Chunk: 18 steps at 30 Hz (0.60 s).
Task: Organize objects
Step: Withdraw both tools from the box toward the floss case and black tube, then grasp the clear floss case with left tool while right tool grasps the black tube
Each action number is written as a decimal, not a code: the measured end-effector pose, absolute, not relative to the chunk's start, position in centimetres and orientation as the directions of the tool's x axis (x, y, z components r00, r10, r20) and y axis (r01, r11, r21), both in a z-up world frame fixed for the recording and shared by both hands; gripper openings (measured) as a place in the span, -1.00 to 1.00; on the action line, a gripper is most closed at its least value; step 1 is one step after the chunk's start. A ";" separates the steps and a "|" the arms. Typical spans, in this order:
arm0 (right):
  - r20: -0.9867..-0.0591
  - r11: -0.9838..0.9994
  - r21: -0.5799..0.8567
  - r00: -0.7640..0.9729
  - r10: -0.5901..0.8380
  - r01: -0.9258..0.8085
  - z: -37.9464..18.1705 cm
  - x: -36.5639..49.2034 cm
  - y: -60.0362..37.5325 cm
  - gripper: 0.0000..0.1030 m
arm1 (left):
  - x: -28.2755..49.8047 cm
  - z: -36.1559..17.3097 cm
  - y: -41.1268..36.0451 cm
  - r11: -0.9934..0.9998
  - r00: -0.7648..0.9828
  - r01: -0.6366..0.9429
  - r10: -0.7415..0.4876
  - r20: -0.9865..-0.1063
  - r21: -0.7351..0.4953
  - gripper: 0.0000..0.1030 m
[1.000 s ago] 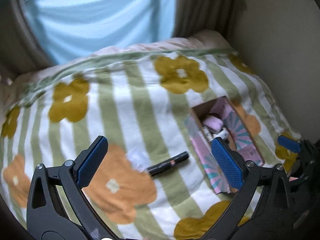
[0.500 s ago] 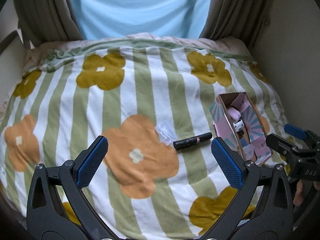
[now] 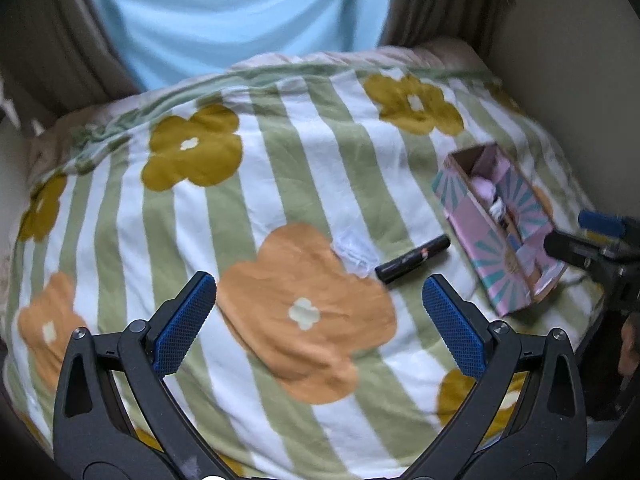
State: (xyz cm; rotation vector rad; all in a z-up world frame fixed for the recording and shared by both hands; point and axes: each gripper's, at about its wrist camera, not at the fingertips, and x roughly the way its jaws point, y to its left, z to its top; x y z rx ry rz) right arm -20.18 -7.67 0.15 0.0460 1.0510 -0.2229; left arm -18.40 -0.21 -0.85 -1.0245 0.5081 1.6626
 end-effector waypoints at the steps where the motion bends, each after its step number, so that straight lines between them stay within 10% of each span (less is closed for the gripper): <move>1: -0.868 0.974 -0.062 0.470 -0.161 0.218 -0.4 -19.8 -7.7 0.99 | -18.6 -1.6 0.3 -0.317 -0.055 -0.936 0.558 -0.828 -0.152 0.99; 18: -0.942 0.742 0.079 0.294 -0.163 0.666 -14.8 -13.0 -12.9 0.63 | -17.5 -17.9 11.9 0.072 0.119 -0.993 0.419 -0.900 -0.098 0.99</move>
